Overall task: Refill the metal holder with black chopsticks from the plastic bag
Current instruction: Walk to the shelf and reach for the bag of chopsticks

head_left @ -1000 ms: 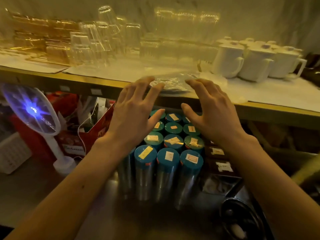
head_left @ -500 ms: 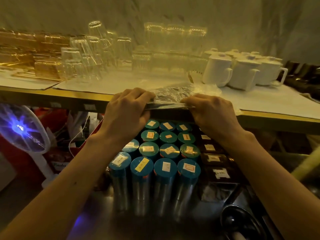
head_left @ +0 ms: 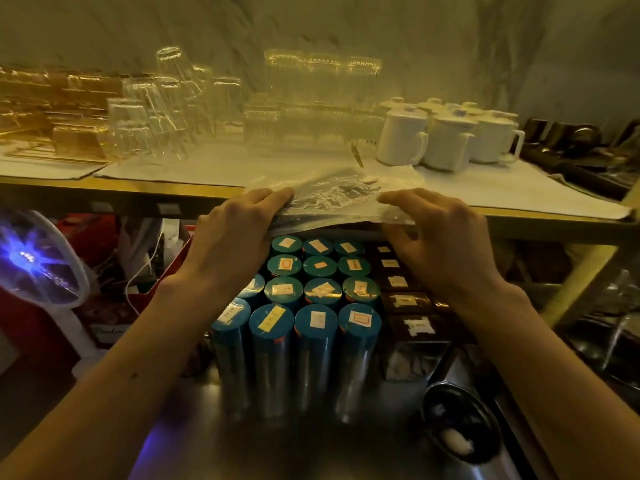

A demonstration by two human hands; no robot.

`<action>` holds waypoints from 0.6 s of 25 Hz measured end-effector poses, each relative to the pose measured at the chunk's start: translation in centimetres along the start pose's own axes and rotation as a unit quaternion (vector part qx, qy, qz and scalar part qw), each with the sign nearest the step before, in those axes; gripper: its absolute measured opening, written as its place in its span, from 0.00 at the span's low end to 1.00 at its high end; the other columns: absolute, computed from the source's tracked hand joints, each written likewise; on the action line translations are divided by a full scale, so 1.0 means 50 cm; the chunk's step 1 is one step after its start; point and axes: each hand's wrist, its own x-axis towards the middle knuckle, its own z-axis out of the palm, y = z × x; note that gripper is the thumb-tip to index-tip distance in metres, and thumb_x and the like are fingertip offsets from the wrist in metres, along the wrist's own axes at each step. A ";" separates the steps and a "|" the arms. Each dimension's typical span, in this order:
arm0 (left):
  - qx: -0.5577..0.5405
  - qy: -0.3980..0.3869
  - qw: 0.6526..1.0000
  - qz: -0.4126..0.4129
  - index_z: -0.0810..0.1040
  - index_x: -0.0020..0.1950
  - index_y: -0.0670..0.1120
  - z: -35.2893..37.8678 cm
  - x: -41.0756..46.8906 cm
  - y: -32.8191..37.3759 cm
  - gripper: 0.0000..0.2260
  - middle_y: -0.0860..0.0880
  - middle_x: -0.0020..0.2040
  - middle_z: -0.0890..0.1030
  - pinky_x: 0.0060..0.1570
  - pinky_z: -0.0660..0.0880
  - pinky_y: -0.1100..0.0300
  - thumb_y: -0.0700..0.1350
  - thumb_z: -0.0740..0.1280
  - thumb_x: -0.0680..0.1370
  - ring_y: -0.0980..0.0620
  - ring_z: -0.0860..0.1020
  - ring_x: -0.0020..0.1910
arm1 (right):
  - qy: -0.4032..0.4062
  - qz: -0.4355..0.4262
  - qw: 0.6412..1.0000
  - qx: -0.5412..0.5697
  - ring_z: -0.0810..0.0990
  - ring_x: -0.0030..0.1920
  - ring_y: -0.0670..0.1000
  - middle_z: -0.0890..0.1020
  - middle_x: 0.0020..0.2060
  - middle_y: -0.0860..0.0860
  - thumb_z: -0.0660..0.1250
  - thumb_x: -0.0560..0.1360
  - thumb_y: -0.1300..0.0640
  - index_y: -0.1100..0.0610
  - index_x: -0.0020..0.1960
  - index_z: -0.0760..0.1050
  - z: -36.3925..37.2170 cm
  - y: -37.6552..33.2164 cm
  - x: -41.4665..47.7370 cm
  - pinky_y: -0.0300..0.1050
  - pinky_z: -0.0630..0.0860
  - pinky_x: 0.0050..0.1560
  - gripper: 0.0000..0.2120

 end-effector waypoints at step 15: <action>-0.253 -0.057 0.960 -0.103 0.77 0.64 0.49 -0.052 -0.361 0.224 0.18 0.54 0.49 0.83 0.48 0.73 0.71 0.39 0.70 0.76 0.66 0.79 0.48 | 0.040 0.225 0.913 0.338 0.80 0.55 0.44 0.81 0.55 0.48 0.68 0.76 0.51 0.52 0.60 0.77 -0.157 0.029 -0.320 0.44 0.79 0.57 0.13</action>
